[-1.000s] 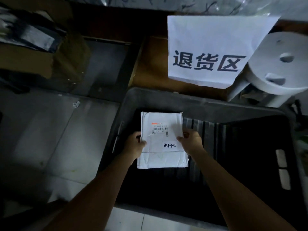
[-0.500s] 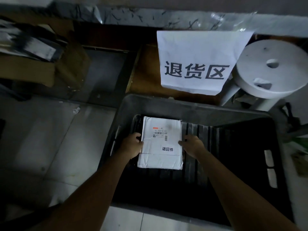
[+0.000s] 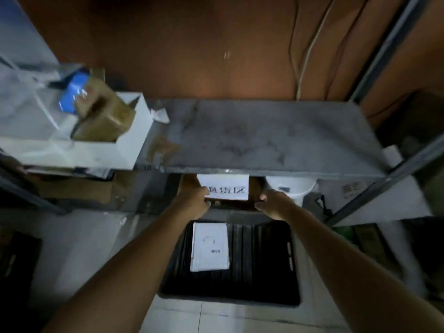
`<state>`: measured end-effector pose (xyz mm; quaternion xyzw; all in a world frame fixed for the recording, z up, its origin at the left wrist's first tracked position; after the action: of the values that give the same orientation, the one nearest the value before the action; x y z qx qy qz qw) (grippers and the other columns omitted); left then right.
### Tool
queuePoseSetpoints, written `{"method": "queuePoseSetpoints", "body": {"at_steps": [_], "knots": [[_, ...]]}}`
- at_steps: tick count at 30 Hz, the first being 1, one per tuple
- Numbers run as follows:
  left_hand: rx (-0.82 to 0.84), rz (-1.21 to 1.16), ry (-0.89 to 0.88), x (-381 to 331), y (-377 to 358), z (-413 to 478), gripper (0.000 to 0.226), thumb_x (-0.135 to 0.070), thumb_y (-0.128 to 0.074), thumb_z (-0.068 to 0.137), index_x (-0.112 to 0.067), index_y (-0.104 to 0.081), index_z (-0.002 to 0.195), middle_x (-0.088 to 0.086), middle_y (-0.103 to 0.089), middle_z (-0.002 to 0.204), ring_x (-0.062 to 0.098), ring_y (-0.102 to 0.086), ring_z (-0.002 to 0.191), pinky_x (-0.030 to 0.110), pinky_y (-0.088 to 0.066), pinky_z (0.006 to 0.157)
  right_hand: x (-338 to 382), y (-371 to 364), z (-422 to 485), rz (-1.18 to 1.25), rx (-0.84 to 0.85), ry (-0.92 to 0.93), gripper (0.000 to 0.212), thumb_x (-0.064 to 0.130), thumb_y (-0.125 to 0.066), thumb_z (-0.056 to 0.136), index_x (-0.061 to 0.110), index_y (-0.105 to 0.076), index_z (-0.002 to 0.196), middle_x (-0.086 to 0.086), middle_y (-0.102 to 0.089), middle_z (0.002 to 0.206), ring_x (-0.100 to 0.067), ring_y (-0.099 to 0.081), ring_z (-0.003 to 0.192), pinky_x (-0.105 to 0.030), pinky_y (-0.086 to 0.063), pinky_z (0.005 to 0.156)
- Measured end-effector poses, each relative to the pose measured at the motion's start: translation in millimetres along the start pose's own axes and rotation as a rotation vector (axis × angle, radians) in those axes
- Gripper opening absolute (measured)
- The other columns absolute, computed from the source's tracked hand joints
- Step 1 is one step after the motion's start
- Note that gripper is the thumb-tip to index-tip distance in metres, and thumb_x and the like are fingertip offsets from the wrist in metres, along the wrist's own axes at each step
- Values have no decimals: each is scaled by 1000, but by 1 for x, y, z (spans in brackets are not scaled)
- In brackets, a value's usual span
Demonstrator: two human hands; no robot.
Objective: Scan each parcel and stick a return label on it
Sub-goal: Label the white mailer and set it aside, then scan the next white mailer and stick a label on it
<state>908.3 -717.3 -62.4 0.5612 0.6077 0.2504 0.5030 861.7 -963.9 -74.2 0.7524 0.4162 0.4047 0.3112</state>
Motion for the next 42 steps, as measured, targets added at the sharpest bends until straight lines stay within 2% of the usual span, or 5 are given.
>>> {"method": "queuePoseSetpoints", "body": {"at_steps": [8, 16, 26, 31, 42], "knots": [[-63, 42, -250, -176, 182, -73, 40, -41, -58, 91, -26, -56, 128, 6, -58, 134, 26, -58, 115, 35, -48, 96, -2, 218, -147, 51, -217, -106, 48, 40, -59, 95, 10, -53, 133, -14, -54, 137, -32, -54, 121, -33, -43, 95], [-30, 150, -550, -321, 237, -155, 43, -36, -55, 96, -24, -50, 136, 8, -55, 134, 24, -57, 115, 32, -47, 95, -61, 303, -318, 129, -429, -254, 40, 34, -59, 95, 11, -58, 128, -10, -60, 127, -28, -59, 113, -33, -46, 88], [116, 209, -976, -512, 169, -340, 35, -33, -58, 95, -27, -56, 130, 3, -62, 122, 23, -60, 106, 36, -51, 91, -200, 283, -612, 163, -654, -648, 35, 44, -59, 92, 15, -67, 109, 3, -62, 101, -24, -62, 98, -25, -35, 70], [154, 218, -1107, -604, 104, -440, 35, -37, -58, 93, -29, -57, 127, -1, -63, 123, 22, -60, 109, 34, -50, 92, -268, 252, -734, 279, -744, -769, 35, 39, -63, 91, 16, -67, 117, -6, -67, 114, -29, -62, 104, -34, -46, 81], [308, 149, -1123, -701, -64, -574, 28, -39, -58, 90, -34, -61, 118, -5, -64, 112, 20, -60, 100, 32, -49, 87, -416, 153, -884, 344, -655, -941, 25, 36, -55, 89, 11, -59, 87, -8, -64, 89, -26, -57, 75, -32, -43, 61]]}}
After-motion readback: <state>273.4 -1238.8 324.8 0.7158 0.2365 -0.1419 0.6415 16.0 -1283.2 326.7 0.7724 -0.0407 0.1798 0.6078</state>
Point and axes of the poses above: each hand's wrist, its own z-axis towards the middle knuckle, its own y-axis out of the back of the hand, x = y × z, the point moved 4 cm from there along z, towards the middle knuckle
